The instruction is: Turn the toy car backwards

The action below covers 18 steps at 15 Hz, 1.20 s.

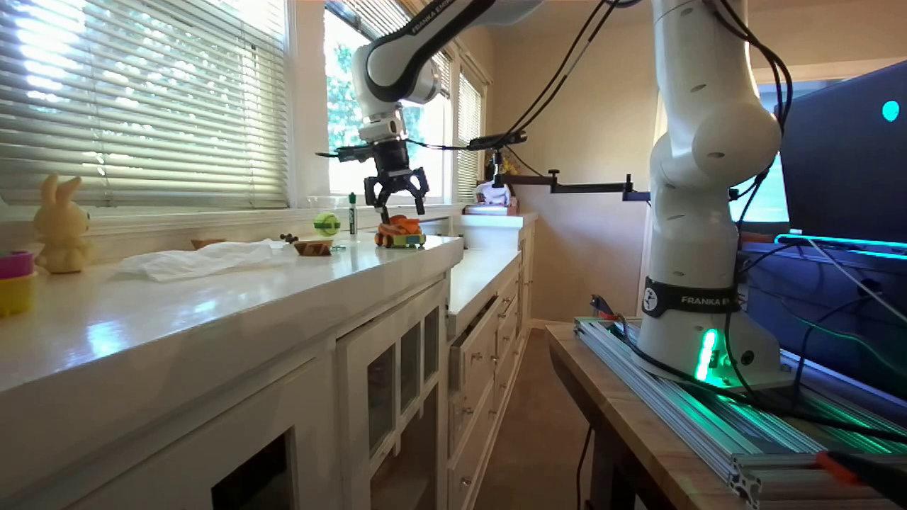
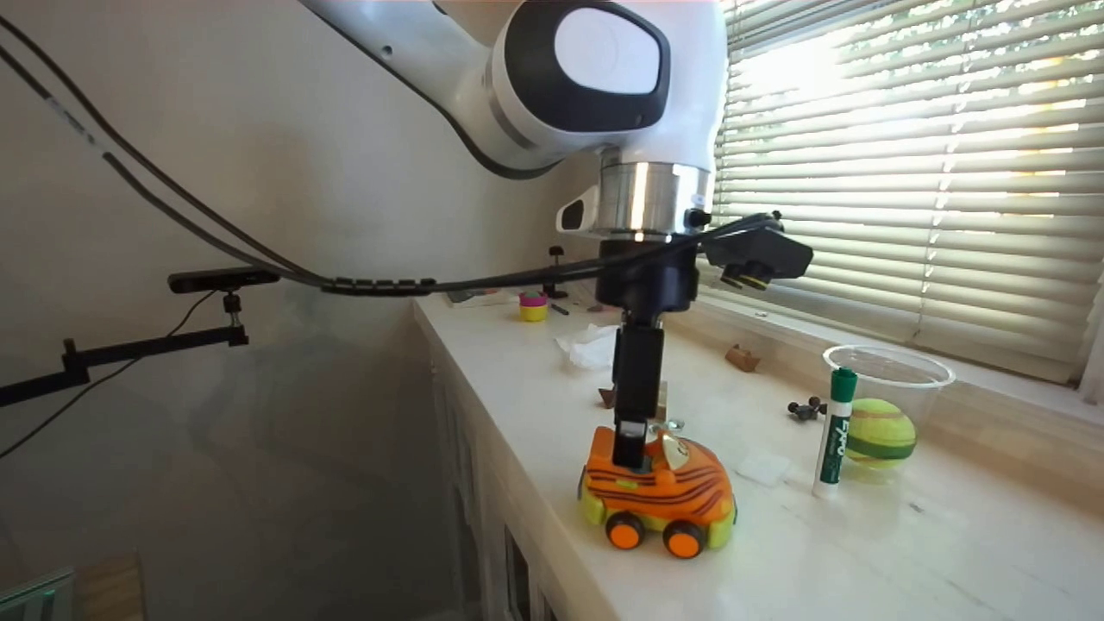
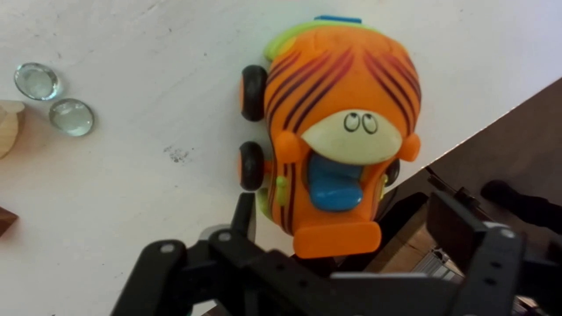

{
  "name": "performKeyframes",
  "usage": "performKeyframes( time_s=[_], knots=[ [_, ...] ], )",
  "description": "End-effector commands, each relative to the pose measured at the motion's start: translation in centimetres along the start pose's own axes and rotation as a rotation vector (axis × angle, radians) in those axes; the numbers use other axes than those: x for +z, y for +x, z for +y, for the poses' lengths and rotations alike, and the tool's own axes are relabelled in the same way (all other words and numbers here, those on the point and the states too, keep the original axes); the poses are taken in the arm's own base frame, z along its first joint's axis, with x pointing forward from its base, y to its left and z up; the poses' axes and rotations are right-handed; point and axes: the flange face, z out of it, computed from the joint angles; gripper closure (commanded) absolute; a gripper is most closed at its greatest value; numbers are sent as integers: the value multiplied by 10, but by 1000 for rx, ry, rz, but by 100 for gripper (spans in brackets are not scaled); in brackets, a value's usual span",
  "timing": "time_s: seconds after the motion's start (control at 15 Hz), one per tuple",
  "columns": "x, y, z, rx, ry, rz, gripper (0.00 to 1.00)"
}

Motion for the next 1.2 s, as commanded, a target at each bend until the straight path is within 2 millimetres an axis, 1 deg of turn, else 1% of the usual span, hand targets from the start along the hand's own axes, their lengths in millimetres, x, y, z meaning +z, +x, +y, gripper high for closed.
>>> performKeyframes(
  time_s=[0.0,0.47,0.53,0.73,0.87,0.93,1.0,1.13],
  knots=[
    [-1,0,0,0,0,0,0],
    [-1,0,0,0,0,0,0],
    [-5,0,-1,0,0,-3,0],
    [-27,6,0,16,-9,-5,0],
    [-44,12,4,28,-18,-5,0],
    [-54,16,7,44,-21,28,0],
    [-62,19,10,71,-19,54,0],
    [-75,21,18,194,2,95,0]
  ],
)
